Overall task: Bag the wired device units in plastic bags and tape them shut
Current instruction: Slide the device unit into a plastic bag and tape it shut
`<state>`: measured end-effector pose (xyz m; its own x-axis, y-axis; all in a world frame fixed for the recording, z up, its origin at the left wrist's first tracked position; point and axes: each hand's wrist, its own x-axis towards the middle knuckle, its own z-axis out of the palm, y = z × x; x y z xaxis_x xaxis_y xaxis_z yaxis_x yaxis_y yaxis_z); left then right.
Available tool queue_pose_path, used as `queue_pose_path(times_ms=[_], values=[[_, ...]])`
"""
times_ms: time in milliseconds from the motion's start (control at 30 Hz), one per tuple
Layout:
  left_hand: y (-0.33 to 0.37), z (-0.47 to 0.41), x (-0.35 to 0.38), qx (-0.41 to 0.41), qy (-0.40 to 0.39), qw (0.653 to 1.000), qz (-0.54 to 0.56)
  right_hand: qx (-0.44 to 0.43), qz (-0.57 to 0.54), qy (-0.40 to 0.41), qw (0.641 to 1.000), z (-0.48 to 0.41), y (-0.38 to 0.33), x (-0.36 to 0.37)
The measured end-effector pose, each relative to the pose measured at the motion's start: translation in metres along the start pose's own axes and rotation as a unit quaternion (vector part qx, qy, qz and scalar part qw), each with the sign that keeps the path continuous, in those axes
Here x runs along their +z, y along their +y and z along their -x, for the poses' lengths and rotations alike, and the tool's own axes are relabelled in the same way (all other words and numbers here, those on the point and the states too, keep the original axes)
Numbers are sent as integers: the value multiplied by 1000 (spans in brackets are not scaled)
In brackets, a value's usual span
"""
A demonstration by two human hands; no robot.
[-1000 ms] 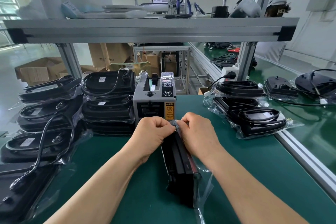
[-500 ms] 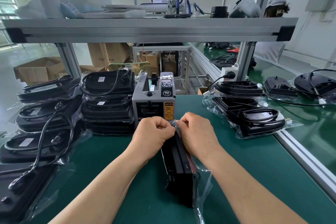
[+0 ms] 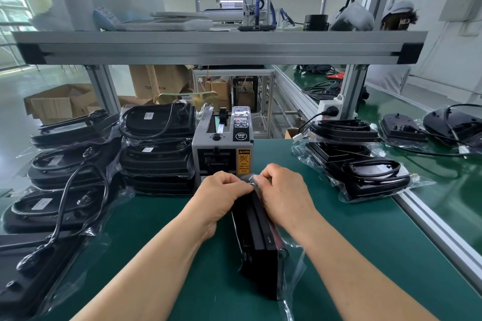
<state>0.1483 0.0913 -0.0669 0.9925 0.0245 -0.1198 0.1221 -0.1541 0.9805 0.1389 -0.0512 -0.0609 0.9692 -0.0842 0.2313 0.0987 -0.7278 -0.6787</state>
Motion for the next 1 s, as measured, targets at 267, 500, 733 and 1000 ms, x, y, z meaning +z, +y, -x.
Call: queue_pose_path(times_ms=[267, 500, 733, 1000], values=[[3, -3, 15, -31, 50, 996, 73, -10, 9, 10, 1000, -2, 3, 0], [-8, 23, 15, -26, 24, 992, 123, 2, 29, 7, 1000, 0, -2, -1], [-15, 58, 10, 13, 11, 997, 78, 7, 40, -84, 996, 5, -16, -14], [-29, 80, -35, 47, 82, 995, -31, -106, 161, -280, 940, 29, -31, -37]])
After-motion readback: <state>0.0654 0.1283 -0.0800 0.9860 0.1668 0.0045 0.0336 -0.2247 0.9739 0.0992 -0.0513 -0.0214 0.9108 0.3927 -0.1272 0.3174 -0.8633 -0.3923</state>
